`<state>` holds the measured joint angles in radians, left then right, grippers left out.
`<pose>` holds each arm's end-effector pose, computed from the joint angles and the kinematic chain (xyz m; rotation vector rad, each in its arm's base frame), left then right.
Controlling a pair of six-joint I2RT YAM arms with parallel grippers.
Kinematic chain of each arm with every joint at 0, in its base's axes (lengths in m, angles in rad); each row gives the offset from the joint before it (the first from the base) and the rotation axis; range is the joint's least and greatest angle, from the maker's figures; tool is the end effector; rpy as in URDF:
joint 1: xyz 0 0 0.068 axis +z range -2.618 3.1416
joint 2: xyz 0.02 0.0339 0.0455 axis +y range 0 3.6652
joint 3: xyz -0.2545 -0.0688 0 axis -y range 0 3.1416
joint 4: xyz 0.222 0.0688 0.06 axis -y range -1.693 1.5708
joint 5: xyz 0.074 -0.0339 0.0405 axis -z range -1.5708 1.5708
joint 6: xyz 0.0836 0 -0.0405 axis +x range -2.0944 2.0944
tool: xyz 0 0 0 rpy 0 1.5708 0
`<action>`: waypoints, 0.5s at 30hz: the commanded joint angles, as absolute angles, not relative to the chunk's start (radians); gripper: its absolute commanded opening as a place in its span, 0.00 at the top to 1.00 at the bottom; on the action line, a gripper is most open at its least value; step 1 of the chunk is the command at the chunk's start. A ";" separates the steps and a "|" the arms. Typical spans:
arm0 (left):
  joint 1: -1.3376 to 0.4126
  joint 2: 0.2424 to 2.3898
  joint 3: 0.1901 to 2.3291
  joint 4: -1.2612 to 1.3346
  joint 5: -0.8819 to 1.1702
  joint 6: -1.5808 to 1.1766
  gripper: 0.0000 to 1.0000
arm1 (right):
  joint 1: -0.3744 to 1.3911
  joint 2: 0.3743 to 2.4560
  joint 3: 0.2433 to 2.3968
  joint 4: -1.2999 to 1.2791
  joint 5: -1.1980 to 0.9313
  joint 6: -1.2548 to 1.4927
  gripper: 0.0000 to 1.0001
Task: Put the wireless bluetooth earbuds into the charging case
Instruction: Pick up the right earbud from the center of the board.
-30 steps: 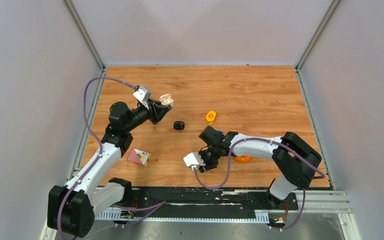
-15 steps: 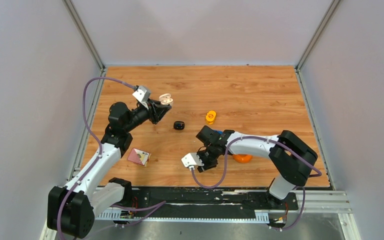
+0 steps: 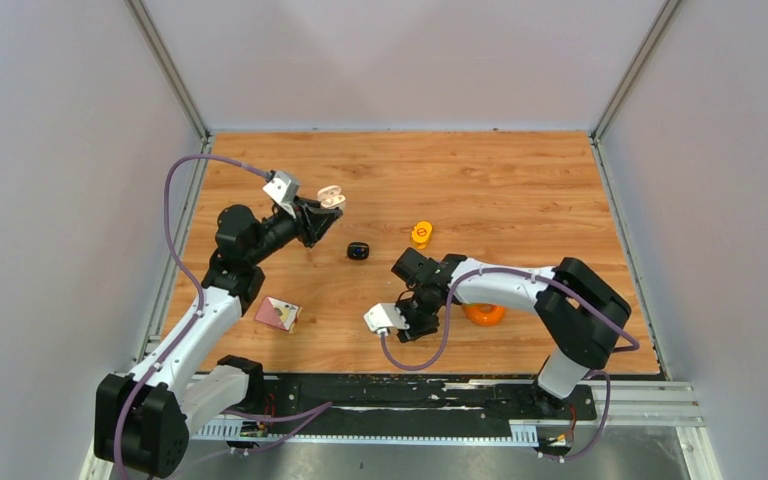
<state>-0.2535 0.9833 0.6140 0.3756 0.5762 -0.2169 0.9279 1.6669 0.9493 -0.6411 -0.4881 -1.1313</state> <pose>0.2323 -0.1072 0.3021 0.4928 1.5486 -0.8140 0.1378 0.2494 0.1215 -2.4460 1.3833 0.6655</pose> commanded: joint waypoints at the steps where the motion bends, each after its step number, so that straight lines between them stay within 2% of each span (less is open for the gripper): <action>1: -0.247 0.962 0.608 0.422 0.572 -0.231 0.99 | 0.925 1.720 0.950 -0.703 -0.446 -1.141 0.64; 15: -0.245 0.961 0.586 0.439 0.562 -0.237 0.98 | 0.927 1.774 1.001 -0.732 -0.490 -1.095 0.65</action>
